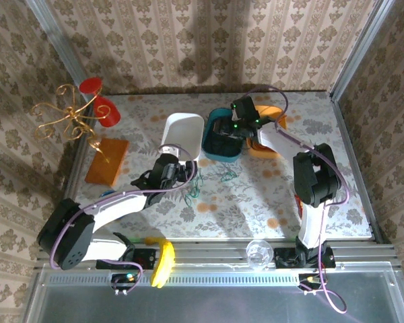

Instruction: Untangle the cables

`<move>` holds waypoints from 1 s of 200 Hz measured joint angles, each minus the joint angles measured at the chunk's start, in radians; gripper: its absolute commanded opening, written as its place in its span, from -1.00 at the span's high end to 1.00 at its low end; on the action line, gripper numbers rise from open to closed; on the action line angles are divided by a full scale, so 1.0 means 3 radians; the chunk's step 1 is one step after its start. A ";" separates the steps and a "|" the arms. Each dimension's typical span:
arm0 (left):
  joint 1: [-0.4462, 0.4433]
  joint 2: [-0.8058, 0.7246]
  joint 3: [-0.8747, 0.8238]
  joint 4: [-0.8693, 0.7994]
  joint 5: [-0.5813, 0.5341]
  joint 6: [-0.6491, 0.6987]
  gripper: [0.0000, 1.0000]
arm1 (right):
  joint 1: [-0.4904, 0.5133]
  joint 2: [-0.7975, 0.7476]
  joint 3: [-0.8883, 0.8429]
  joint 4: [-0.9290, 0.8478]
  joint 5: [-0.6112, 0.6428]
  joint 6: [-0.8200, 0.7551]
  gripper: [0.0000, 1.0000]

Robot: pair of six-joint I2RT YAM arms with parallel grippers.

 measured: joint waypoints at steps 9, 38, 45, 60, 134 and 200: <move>0.0005 0.0000 -0.0006 -0.0011 0.0001 0.0017 -0.69 | 0.0014 -0.0126 -0.0055 -0.0018 0.0055 -0.0033 -0.10; 0.0019 0.0018 -0.0008 -0.0104 0.0055 0.0104 -0.69 | 0.0156 -0.0717 -0.0426 -0.0089 0.0149 -0.0211 -0.09; 0.0019 0.0039 -0.0008 -0.0123 0.0072 0.0125 -0.69 | 0.0226 -0.0855 -0.0532 -0.0116 0.0167 -0.0264 -0.08; 0.0019 0.0109 -0.0008 -0.0151 0.0112 0.0145 -0.67 | 0.0434 -0.1061 -0.0721 -0.0220 0.0210 -0.0362 -0.05; -0.0177 0.0406 0.0173 -0.0238 0.0276 0.0388 -0.64 | 0.0874 -0.0795 -0.1067 -0.0757 0.0661 -0.0467 0.09; -0.0411 0.0445 0.0331 -0.0253 0.0337 0.0595 -0.63 | 0.0829 -0.0326 -0.0958 -0.0914 0.0964 -0.0608 0.21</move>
